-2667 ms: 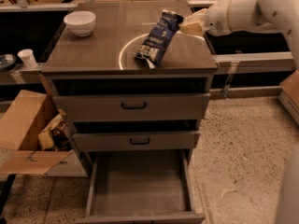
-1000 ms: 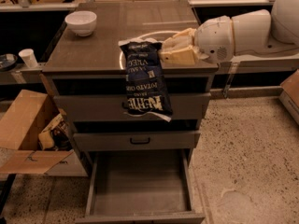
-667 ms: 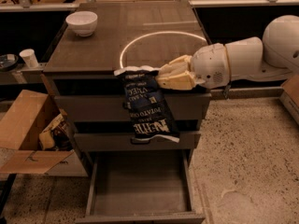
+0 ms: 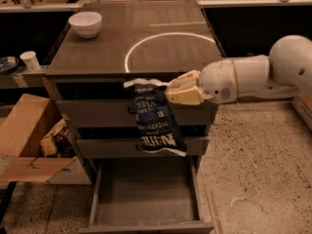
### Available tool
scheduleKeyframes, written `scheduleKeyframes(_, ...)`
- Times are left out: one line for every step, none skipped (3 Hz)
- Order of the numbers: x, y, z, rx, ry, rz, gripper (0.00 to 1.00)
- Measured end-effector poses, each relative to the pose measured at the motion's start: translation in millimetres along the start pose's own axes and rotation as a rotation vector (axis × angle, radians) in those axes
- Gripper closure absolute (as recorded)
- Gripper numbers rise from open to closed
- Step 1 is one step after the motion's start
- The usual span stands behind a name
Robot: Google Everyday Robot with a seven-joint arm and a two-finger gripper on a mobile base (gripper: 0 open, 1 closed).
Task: Place blue chip bag into bottom drawer
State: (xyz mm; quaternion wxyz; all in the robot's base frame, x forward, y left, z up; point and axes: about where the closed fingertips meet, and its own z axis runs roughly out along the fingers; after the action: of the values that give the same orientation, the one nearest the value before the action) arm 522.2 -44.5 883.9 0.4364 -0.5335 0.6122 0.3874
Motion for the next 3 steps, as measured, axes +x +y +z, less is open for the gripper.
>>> scheduleKeyframes(47.4,2.4,6.2,0.004,-0.052,0.071,1.0)
scheduleKeyframes(100.5,8.0,12.2,0.024,-0.111,0.154,1.0)
scheduleKeyframes(177.2,14.4,13.9,0.059,-0.171,0.276,1.0)
